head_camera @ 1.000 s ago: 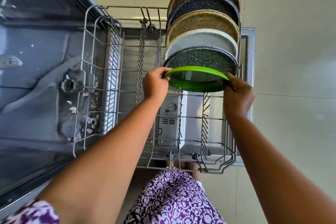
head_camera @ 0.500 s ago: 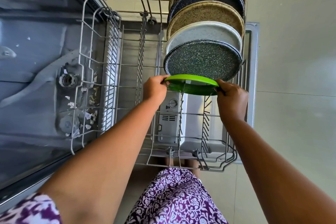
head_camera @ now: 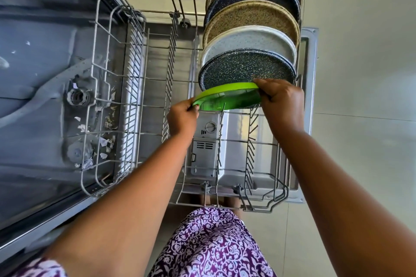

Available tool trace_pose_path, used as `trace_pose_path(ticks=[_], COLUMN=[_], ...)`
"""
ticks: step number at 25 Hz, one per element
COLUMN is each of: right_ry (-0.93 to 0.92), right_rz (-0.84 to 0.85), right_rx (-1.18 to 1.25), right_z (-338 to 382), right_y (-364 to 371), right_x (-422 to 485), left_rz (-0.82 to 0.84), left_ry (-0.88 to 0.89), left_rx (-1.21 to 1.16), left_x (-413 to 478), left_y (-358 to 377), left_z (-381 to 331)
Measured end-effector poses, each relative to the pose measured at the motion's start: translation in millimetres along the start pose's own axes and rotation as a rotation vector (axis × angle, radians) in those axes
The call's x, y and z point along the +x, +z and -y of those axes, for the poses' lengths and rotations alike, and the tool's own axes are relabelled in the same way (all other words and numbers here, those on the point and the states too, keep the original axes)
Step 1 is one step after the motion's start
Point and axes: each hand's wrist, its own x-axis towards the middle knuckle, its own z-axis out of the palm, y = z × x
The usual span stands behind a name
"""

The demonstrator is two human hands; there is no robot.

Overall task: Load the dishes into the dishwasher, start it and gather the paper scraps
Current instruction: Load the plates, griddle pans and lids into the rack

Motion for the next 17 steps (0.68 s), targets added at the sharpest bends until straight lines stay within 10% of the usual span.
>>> trace_pose_path(ticks=[17], right_ry=[0.462], right_rz=[0.221], right_rx=[-0.191], right_z=[-7], right_y=[-5], right_x=[-36], left_rz=[0.083], left_ry=[0.168], left_rx=[0.32], left_x=[-20], left_y=[3], left_z=[-19])
